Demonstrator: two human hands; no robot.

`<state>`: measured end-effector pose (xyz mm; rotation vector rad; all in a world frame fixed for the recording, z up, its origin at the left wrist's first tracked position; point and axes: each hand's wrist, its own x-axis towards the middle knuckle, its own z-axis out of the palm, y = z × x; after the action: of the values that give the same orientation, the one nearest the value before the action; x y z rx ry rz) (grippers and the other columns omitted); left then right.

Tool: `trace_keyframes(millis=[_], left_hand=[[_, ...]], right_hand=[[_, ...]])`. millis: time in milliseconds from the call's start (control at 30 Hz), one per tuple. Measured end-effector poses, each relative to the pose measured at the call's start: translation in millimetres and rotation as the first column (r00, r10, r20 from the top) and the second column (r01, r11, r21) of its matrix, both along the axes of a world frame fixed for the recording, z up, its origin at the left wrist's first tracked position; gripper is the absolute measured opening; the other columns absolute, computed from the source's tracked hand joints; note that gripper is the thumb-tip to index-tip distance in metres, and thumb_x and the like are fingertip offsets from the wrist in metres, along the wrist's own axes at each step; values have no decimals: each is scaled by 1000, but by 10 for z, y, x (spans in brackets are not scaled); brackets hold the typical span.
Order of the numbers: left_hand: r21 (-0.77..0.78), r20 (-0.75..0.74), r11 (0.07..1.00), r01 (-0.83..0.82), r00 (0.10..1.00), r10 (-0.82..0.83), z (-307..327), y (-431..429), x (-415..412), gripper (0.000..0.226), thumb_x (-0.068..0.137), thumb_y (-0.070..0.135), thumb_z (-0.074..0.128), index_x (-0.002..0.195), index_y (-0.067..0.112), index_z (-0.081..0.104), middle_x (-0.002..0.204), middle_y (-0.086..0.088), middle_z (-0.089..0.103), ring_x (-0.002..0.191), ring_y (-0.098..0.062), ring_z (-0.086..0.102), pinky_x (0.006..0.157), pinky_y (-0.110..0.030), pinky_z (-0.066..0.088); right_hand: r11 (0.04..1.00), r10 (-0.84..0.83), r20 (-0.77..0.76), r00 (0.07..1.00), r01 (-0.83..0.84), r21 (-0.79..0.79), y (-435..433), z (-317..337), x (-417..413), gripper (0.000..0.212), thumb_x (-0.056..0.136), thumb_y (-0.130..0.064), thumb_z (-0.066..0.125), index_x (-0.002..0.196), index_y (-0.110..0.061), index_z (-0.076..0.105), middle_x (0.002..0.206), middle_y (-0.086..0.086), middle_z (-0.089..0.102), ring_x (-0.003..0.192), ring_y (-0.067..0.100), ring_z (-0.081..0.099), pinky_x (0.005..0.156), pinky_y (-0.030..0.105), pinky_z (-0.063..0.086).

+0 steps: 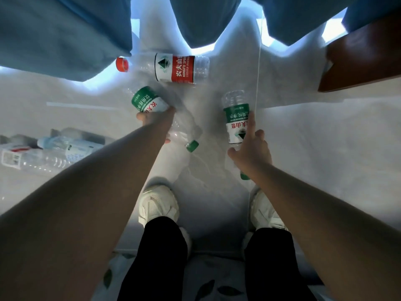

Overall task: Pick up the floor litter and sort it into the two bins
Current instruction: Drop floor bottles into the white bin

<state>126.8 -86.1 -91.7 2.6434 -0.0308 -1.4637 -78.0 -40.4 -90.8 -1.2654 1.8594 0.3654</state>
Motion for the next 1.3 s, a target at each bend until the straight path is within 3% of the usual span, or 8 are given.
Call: trace_keyframes(millis=[267, 400, 700, 800, 900, 1100, 1200, 1300], left_hand=[[-3, -130, 911, 413, 903, -410, 1283, 439, -233, 56, 80, 34, 69, 115, 17, 28, 102, -8, 54, 91, -30, 65, 76, -43, 57], [-28, -167, 868, 496, 854, -493, 2267, 597, -445, 58, 80, 36, 69, 116, 13, 30, 108, -8, 55, 94, -30, 64, 79, -47, 57], [-131, -242, 908, 397, 876, -418, 4638, 554, -1322, 61, 80, 41, 67, 122, 11, 32, 115, -15, 58, 89, -29, 66, 82, -48, 52], [-223, -242, 890, 397, 862, -445, 5439, 484, -1692, 68, 73, 48, 67, 122, 13, 35, 112, -11, 59, 86, -27, 66, 81, -46, 54], [-324, -261, 875, 360, 855, -449, 6063, 470, -2025, 70, 69, 50, 67, 123, 14, 39, 105, -8, 62, 81, -23, 65, 81, -46, 56], [-456, -379, 858, 236, 821, -427, 6800, 493, -2581, 35, 89, 38, 60, 114, 16, 50, 91, -4, 62, 73, -18, 60, 67, -31, 50], [-464, -480, 865, 192, 766, -427, 6979, 478, -2746, 37, 90, 42, 57, 114, 14, 55, 92, -6, 63, 78, -21, 61, 67, -32, 50], [-435, -560, 886, 163, 721, -408, 7079, 438, -2837, 39, 91, 46, 55, 114, 15, 56, 88, -9, 63, 70, -22, 63, 60, -31, 50]], right_hand=[[993, -78, 128, 989, 66, 94, 102, 1254, -111, 108, 80, -28, 71, 149, -38, -12, 126, 9, 43, 107, 29, 55, 88, 47, 53], [990, -119, 193, 974, 103, 92, 160, 2198, -355, 107, 79, -29, 70, 149, -37, -10, 130, 10, 43, 112, 29, 54, 91, 47, 51], [895, -431, 275, 859, 447, 7, 367, 4480, -1207, 95, 78, -31, 65, 151, -31, 4, 131, 12, 49, 114, 33, 52, 96, 42, 46], [841, -504, 325, 800, 540, -26, 438, 5255, -1589, 92, 78, -33, 67, 150, -29, 11, 129, 10, 54, 111, 31, 57, 93, 41, 49], [808, -515, 398, 759, 585, -68, 521, 5925, -1963, 85, 83, -28, 67, 151, -23, 15, 128, 6, 54, 104, 22, 56, 82, 29, 44], [712, -553, 527, 645, 695, -104, 559, 6786, -2433, 68, 87, -23, 64, 145, -24, 28, 120, 4, 58, 95, 19, 62, 79, 36, 54], [644, -597, 556, 578, 758, -97, 599, 6995, -2555, 60, 89, -26, 62, 141, -25, 32, 107, 1, 58, 90, 16, 60, 76, 35, 53], [509, -678, 570, 464, 856, -91, 678, 7074, -2639, 51, 88, -30, 60, 136, -21, 42, 118, 7, 59, 95, 22, 61, 75, 38, 55]])
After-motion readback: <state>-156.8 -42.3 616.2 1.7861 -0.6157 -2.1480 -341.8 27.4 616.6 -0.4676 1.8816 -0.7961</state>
